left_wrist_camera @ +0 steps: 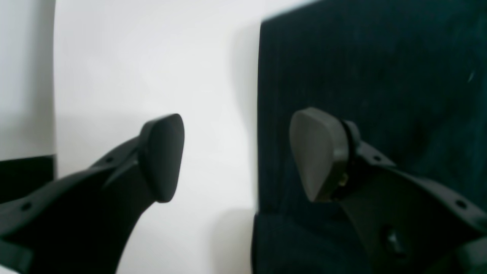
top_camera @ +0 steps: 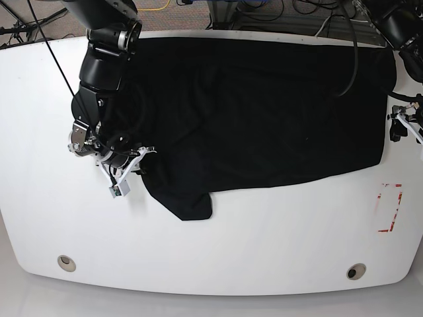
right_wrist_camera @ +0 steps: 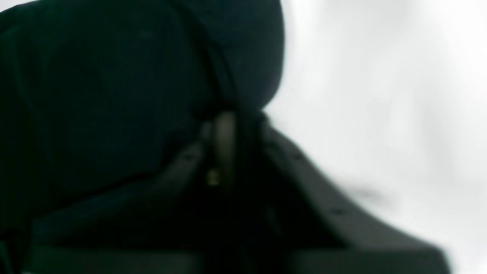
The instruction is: Fold the T-shirt properly
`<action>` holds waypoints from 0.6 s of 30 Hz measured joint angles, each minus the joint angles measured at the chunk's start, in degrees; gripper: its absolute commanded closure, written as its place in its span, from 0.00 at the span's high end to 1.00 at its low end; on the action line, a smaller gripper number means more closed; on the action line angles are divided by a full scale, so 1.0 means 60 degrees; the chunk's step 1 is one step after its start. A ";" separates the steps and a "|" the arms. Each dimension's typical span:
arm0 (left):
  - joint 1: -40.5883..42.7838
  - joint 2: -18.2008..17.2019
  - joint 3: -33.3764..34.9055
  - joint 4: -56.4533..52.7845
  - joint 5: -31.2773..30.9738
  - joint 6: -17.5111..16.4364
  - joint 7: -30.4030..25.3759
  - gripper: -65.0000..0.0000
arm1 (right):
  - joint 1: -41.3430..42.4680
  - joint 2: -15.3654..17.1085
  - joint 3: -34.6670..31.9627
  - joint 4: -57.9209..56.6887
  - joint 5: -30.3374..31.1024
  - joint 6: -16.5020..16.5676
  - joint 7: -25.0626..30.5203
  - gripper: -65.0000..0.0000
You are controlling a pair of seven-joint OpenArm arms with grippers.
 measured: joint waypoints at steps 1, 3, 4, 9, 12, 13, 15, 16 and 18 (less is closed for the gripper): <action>-0.0113 0.0004 -0.0004 -0.0306 0.0044 -0.0004 -0.0127 0.68 | 0.0004 0.0051 0.0004 0.0000 -0.0004 0.0000 0.0000 0.00; -0.0390 0.0015 -0.0007 -0.0776 0.0372 0.0025 -0.0324 0.69 | 0.0018 0.0135 0.0011 0.0000 -0.0007 -0.0004 -0.0011 0.00; -0.0557 0.0022 -0.0004 -0.1093 0.0623 0.0069 -0.0495 0.69 | 0.0036 0.0160 0.0015 0.0000 -0.0047 -0.0004 0.0004 0.00; -0.1464 -0.0040 0.0481 -0.2597 0.1439 0.0091 -0.1275 0.69 | 0.0087 0.0182 0.0015 0.0000 -0.0036 -0.0007 0.0047 0.00; -0.2073 0.0033 0.0667 -0.3497 0.1716 0.0069 -0.1912 0.69 | 0.0087 0.0153 0.0007 0.0000 -0.0040 -0.0007 0.0066 0.00; -0.2229 0.0055 0.0678 -0.3759 0.1785 0.0051 -0.2164 0.69 | 0.0076 0.0153 0.0007 0.0000 -0.0022 -0.0004 0.0073 0.00; -0.2506 0.0062 0.0681 -0.4299 0.1898 0.0040 -0.2561 0.69 | 0.0062 0.0146 0.0000 0.0000 0.0000 -0.0004 0.0069 0.00; -0.2648 0.0036 0.0685 -0.4674 0.1971 0.0033 -0.2747 0.69 | 0.0055 0.0153 0.0004 0.0000 -0.0015 -0.0004 0.0062 0.00; -0.2911 -0.0004 0.0670 -0.5340 0.2138 0.0062 -0.3002 0.69 | 0.0036 0.0164 0.0011 0.0000 -0.0025 -0.0004 0.0062 0.00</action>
